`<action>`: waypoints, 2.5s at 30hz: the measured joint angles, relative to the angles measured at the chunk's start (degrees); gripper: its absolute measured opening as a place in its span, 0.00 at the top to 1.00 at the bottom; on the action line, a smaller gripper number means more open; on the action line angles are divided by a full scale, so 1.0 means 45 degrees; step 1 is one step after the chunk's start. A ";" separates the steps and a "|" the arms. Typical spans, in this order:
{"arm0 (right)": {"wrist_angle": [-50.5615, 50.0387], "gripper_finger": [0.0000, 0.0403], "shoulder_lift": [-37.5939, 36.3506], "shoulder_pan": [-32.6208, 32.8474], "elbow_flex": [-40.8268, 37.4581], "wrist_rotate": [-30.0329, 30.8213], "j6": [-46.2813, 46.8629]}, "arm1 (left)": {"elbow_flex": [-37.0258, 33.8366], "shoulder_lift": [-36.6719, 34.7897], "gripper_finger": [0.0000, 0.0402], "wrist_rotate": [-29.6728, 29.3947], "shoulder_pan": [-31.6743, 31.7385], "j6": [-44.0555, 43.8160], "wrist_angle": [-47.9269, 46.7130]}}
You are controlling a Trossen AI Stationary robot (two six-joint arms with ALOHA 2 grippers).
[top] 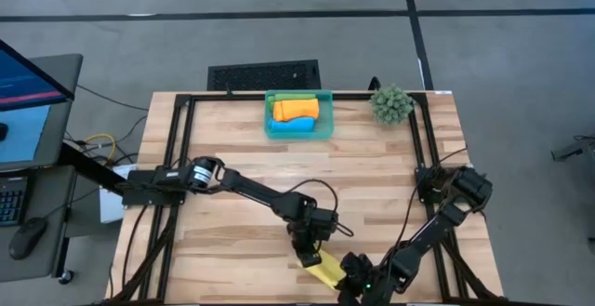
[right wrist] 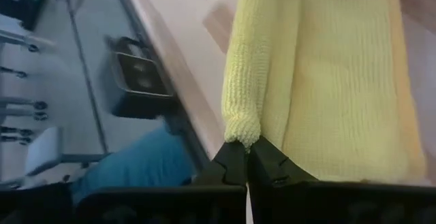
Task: Roll microfiber towels into tight, uniform cylinder then place into a basket
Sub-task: Roll the yellow towel
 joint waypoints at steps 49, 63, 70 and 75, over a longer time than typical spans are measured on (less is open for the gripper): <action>0.0902 0.70 0.0302 0.0903 -0.0719 -0.0268 0.1114 | -0.0008 0.0842 0.97 0.0802 -0.0097 -0.1056 0.0753; 0.1444 0.76 -0.0289 0.1822 -0.0682 0.3410 -0.3724 | -0.0008 0.0842 0.97 0.0862 -0.0088 -0.1090 0.0687; 0.4239 0.76 -0.0330 0.0691 -0.0641 0.4145 -0.9398 | -0.0008 0.0842 0.97 0.0867 -0.0088 -0.1114 0.0682; 0.3500 0.76 -0.0330 0.0044 -0.0646 0.3934 -0.9319 | -0.0008 0.0842 0.97 0.0873 -0.0088 -0.1026 0.0644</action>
